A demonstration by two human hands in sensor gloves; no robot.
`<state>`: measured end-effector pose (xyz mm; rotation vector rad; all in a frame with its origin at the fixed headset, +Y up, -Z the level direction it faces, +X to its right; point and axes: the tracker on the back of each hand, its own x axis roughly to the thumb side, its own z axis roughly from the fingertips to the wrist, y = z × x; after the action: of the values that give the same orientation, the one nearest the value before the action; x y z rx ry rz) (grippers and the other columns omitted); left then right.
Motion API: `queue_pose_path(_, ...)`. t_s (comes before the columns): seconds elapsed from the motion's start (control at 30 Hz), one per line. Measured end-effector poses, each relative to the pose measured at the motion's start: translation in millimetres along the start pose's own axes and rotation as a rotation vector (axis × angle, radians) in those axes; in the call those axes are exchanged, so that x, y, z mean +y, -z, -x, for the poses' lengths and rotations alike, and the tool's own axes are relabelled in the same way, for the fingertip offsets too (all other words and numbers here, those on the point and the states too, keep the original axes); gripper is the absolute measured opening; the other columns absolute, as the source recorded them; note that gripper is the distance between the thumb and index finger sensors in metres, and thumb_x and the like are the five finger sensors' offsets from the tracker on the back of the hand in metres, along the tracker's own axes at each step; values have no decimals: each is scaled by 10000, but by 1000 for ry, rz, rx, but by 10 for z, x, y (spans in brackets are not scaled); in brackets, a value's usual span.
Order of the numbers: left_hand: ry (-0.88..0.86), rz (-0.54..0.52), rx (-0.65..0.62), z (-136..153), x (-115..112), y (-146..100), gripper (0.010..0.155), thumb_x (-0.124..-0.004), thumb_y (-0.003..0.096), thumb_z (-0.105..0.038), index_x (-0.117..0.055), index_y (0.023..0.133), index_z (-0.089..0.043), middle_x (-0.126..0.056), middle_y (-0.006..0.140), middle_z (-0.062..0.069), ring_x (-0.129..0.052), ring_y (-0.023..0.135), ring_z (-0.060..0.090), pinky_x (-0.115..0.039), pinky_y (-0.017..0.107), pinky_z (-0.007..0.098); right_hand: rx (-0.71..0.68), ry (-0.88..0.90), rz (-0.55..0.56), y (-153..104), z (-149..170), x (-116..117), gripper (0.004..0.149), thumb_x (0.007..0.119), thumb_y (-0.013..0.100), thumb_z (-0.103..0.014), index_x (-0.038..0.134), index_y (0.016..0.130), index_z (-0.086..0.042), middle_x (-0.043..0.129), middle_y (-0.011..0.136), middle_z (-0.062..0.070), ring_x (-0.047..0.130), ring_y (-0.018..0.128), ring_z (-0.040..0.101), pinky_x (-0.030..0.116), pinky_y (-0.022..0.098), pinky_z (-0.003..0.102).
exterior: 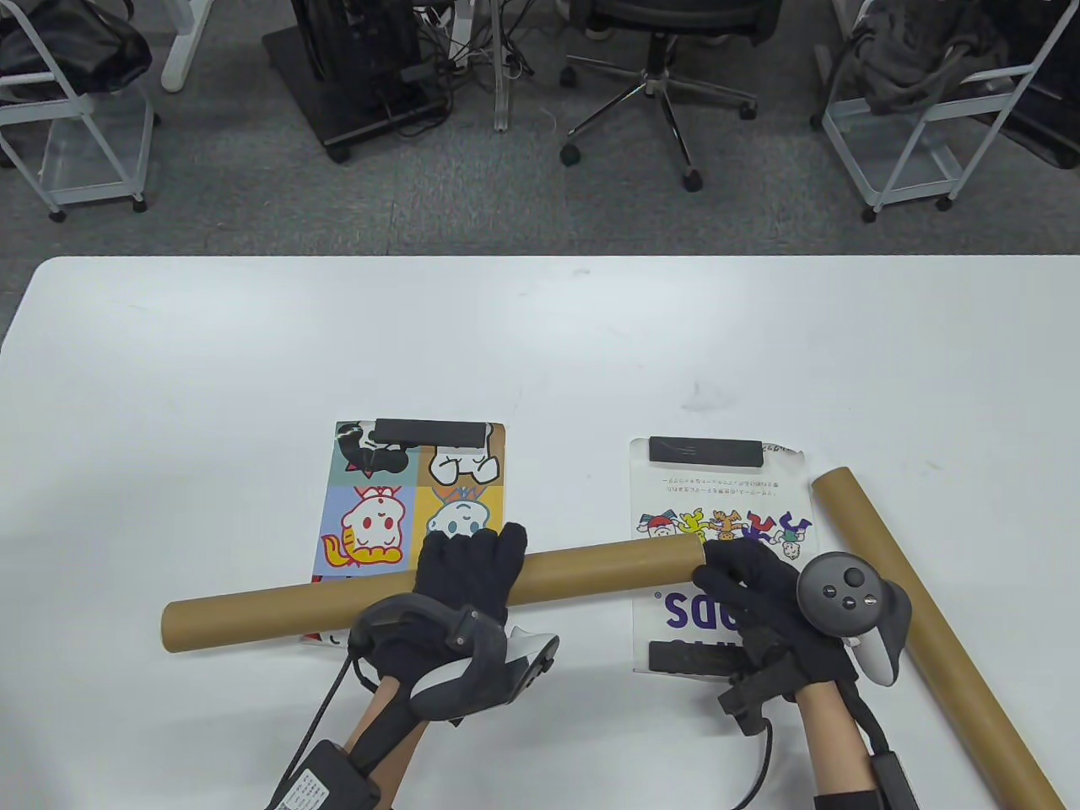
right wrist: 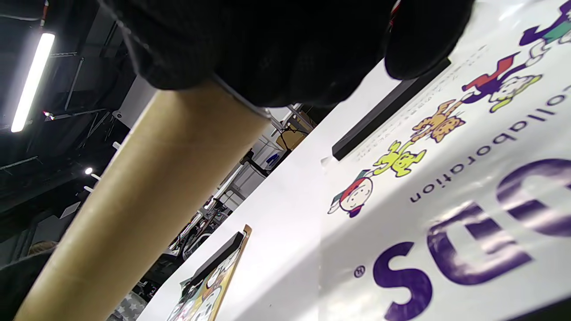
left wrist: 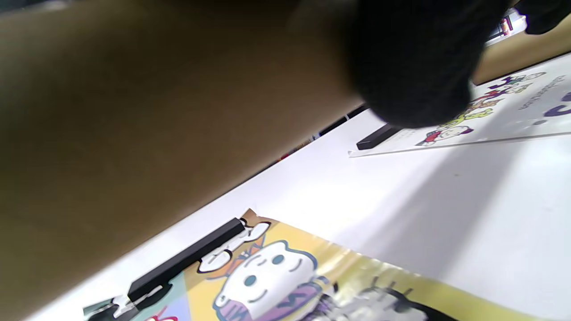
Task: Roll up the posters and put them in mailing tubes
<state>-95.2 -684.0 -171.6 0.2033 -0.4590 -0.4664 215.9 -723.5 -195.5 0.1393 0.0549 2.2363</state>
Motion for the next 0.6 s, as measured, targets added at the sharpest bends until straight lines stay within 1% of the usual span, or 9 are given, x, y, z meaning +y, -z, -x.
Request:
queue_pose_path(0.03,-1,4,1,1,1,2,915,-868,377,-554,-558,1151,-178,-779,1064,43,-912,871,251,-740,766,560,2,-4,-3,-1,0,1,407,761,501,-360,762,874,-198,845,875,124,858,725,383,615,659,699)
queue_pose_path(0.1,17,19,-1,-8,-2,1,822,-861,381,-569,-611,1095,-248,-765,1056,30,-899,861,245,-738,765,559,-9,-3,-36,-6,10,19,414,743,515,-358,736,895,-194,825,896,135,847,735,390,610,657,711)
queue_pose_path(0.17,39,29,7,-11,-8,-3,800,-854,396,-569,-593,1091,-268,-761,1061,32,-905,872,249,-742,764,568,-10,46,-68,-2,31,50,411,698,537,-355,730,903,-172,814,906,158,853,731,408,619,640,738)
queue_pose_path(0.23,75,0,20,-4,-13,-15,792,-847,404,-567,-544,1087,-304,-789,1081,41,-947,910,269,-771,760,565,-12,40,-68,4,28,50,424,690,528,-385,746,890,-171,825,898,158,855,728,414,619,636,743)
queue_pose_path(0.3,51,-1,36,31,3,0,792,-854,403,-560,-522,1083,-328,-856,1030,-10,-1015,853,234,-792,752,558,-16,18,-57,3,7,41,422,693,531,-383,753,890,-170,829,896,159,854,728,412,612,644,738)
queue_pose_path(0.37,21,14,34,38,-6,-3,809,-855,400,-552,-506,1093,-324,-860,1004,-45,-1008,836,216,-776,756,572,-17,35,-35,-6,-5,35,408,701,535,-371,756,887,-171,832,892,155,858,722,405,618,646,726)
queue_pose_path(0.43,14,26,15,26,-29,-11,847,-824,414,-547,-438,1130,-312,-821,1032,-37,-969,867,227,-748,769,574,-10,75,-30,-6,9,19,397,723,533,-350,759,885,-172,835,886,154,861,717,400,621,646,721)
queue_pose_path(0.53,-30,49,-8,18,-50,-18,860,-786,469,-492,-347,1172,-262,-738,1106,42,-888,944,296,-702,787,586,-7,92,-33,-1,13,1,405,745,527,-329,746,897,-167,826,891,157,858,717,397,621,647,718)
queue_pose_path(0.6,-70,74,-19,31,-38,-16,875,-808,477,-445,-340,1185,-232,-702,1137,85,-856,979,331,-689,790,604,-27,95,-41,-10,18,0,411,714,539,-367,743,897,-167,820,897,159,848,725,407,615,644,729)
